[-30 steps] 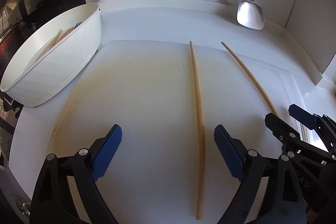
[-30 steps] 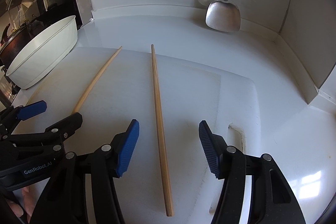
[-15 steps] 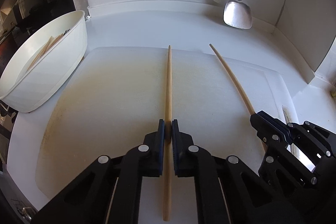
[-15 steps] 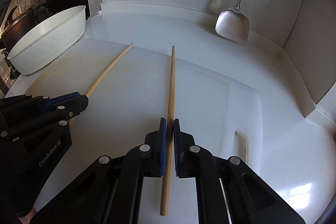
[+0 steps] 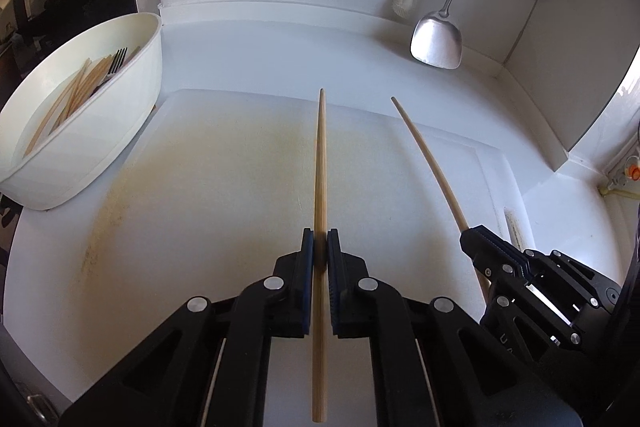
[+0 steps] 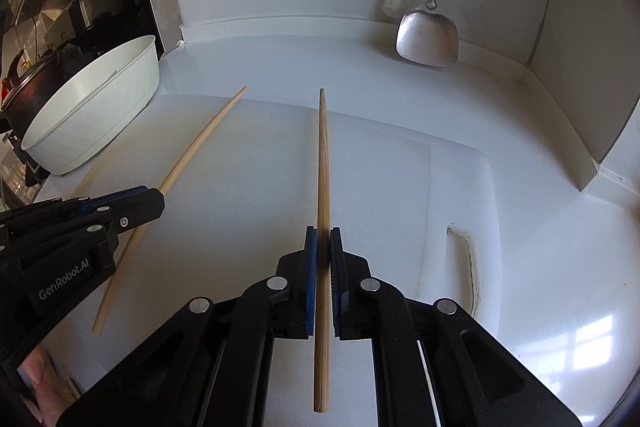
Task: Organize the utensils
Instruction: 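Lift and carry both held chopsticks over the white bowl, then lower both chopsticks into the bowl and open both tools to release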
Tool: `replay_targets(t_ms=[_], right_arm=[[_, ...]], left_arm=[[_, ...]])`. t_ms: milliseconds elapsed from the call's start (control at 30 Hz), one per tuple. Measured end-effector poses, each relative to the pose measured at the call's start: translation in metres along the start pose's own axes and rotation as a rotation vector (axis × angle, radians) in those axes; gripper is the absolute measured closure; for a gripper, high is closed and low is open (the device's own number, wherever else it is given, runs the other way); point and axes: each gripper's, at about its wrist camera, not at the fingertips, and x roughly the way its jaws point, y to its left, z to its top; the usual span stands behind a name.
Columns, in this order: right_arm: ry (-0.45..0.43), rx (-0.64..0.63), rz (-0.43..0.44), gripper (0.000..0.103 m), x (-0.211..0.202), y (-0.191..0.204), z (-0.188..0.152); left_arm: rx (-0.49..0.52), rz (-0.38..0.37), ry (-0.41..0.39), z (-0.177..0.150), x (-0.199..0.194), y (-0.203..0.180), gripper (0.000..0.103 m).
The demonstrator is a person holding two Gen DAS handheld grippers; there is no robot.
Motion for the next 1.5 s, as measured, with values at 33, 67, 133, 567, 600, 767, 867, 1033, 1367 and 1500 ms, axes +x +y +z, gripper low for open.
replay_targets(t_ms=[33,67,133,567,600,767,867,1033,1367,1500], right_arm=[[-0.001,0.008,0.001,0.097,-0.002,0.001,0.001],[-0.004,0.016,0.002,0.097,-0.006,0.002,0.002],[-0.014,0.029,0.006,0.097,-0.013,0.006,0.005],[-0.128,0.009,0.099,0.097,-0.066,0.075,0.074],[-0.133,-0.001,0.105,0.097,-0.067,0.085,0.081],[-0.160,-0.036,0.144,0.097,-0.061,0.146,0.117],[-0.156,-0.023,0.154,0.097,-0.042,0.184,0.136],[-0.128,0.003,0.147,0.097,-0.009,0.246,0.159],[0.001,0.042,0.165,0.097,0.053,0.310,0.174],[0.054,0.026,0.171,0.097,0.072,0.321,0.174]], left_arm=[[-0.003,-0.013,0.001,0.002,-0.003,0.002,0.096],[-0.007,-0.021,0.001,0.004,-0.007,0.005,0.096],[-0.013,-0.031,-0.008,0.008,-0.017,0.011,0.096],[-0.107,0.044,-0.092,0.047,-0.107,0.102,0.096],[-0.121,0.056,-0.100,0.051,-0.112,0.116,0.096],[-0.171,0.109,-0.132,0.068,-0.123,0.193,0.096],[-0.175,0.120,-0.127,0.083,-0.117,0.241,0.096],[-0.131,0.115,-0.111,0.108,-0.099,0.303,0.096],[-0.084,0.060,0.010,0.135,-0.043,0.342,0.096],[-0.076,0.062,0.033,0.134,-0.029,0.347,0.096]])
